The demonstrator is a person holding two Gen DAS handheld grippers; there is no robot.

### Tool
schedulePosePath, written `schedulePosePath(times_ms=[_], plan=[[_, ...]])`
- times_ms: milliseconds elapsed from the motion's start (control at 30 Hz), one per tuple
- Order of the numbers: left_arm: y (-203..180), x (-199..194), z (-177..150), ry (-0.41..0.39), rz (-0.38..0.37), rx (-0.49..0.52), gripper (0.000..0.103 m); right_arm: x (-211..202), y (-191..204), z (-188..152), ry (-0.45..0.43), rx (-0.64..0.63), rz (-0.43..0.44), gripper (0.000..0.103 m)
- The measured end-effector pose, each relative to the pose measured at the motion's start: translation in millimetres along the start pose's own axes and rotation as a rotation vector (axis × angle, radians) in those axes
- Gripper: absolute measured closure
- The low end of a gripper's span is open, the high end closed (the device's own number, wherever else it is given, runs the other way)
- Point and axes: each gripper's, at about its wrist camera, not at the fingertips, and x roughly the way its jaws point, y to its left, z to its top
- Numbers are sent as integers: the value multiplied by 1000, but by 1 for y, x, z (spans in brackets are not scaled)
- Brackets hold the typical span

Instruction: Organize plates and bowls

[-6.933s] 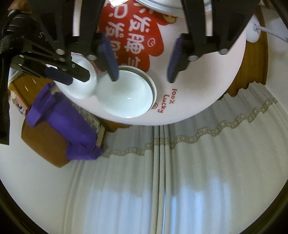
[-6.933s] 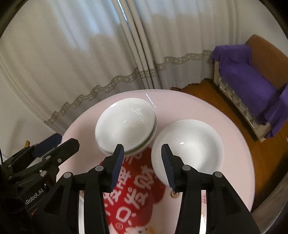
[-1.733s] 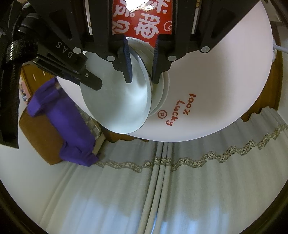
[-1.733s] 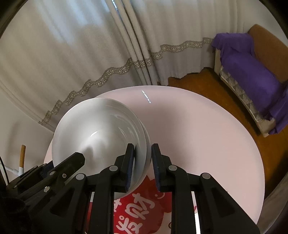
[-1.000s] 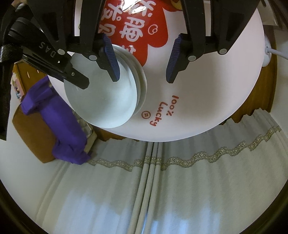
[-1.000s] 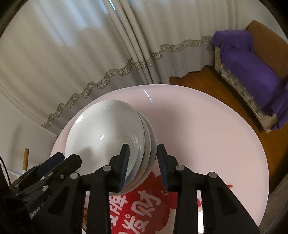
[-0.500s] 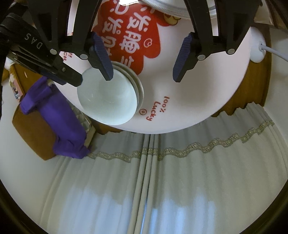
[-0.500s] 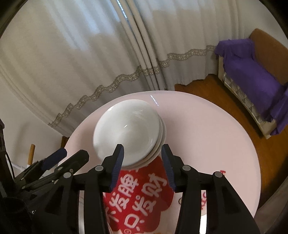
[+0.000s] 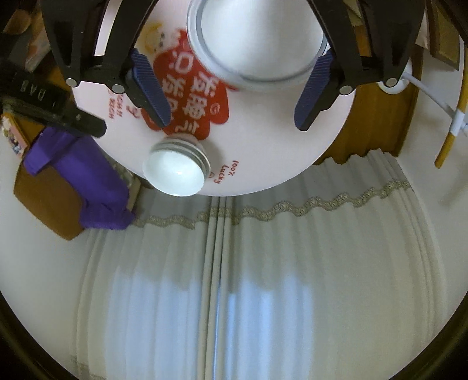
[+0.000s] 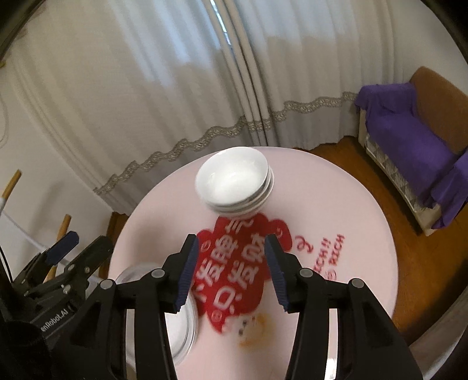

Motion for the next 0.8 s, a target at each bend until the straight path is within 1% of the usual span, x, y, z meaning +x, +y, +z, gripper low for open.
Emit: schedulePosePath(times_ms=[67, 100, 133, 200, 367, 433, 467, 533, 633, 800], plan=[[0, -25, -20, -27, 11, -16, 17, -21, 4, -13, -16, -13, 10, 55], [0, -38, -32, -37, 14, -25, 14, -31, 5, -20, -24, -20, 16, 54], [-1, -54, -44, -51, 11, -35, 11, -41, 7, -26, -32, -28, 20, 51], [-2, -74, -63, -71, 21, -48, 10, -63, 11, -43, -44, -44, 17, 46], [-12, -127, -123, -128, 45, -77, 9, -106, 17, -82, -73, -91, 40, 44], [-18, -147, -147, -154, 52, -83, 5, -120, 18, -95, -79, -103, 41, 44], [-20, -152, -156, -158, 53, -84, 4, -126, 17, -101, -85, -108, 41, 43], [-25, -164, -171, -158, 39, -86, 4, -134, 17, -111, -89, -113, 36, 42], [-35, -172, -183, -143, 13, -69, 3, -144, 14, -121, -96, -110, 35, 39], [-42, -185, -185, -157, 6, -46, 3, -158, 11, -128, -113, -110, 35, 39]])
